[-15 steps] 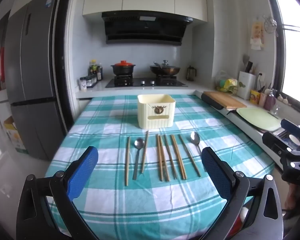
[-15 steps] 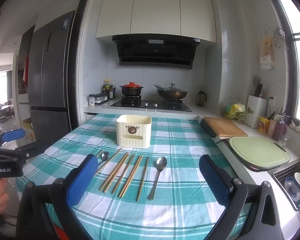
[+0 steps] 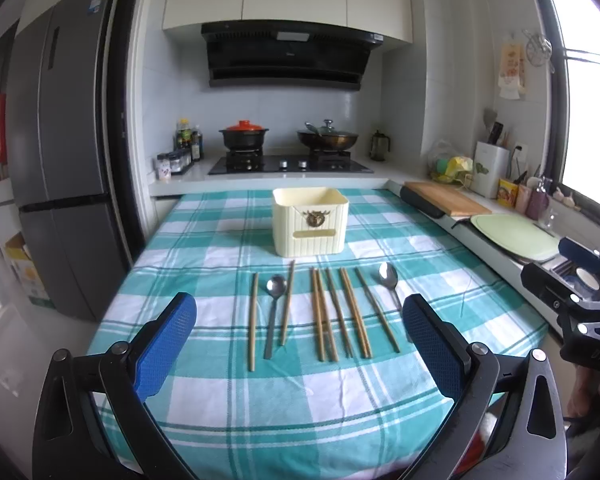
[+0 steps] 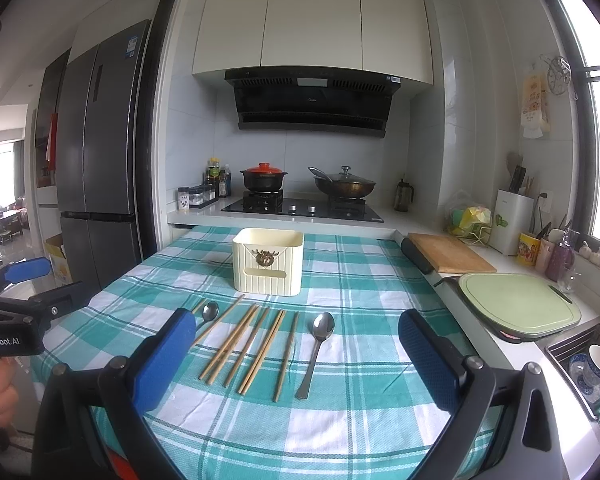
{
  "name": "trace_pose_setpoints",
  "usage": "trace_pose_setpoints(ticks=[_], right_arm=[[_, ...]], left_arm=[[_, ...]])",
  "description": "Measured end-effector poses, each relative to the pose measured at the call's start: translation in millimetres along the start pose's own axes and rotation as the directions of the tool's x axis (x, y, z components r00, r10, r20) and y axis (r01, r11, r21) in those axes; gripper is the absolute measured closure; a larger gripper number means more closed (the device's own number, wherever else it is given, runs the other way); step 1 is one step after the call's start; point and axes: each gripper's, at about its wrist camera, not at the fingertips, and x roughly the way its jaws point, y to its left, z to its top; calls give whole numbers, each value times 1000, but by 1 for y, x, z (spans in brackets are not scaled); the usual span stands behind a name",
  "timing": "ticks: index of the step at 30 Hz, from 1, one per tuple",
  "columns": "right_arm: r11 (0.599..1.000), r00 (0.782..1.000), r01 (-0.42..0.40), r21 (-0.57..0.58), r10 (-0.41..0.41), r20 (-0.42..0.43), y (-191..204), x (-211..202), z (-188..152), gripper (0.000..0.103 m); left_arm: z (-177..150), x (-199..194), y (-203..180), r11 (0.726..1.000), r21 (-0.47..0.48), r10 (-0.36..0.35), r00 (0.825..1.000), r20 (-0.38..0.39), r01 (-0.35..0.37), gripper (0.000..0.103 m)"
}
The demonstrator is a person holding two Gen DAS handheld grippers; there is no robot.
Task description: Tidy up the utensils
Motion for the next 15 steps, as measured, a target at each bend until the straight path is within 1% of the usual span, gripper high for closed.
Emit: trace_pose_setpoints(ticks=[7,15], right_arm=[[1000,1000,2,-1,-2,1,-1,0,0,0],[1000,1000,3,-1,-3,1,-2,1,0,0]], left_arm=[[-1,-7,-1,1000,13,-10,1000,10,10,0],[0,-4,-1,1000,7,-19,1000,-8,19,0]])
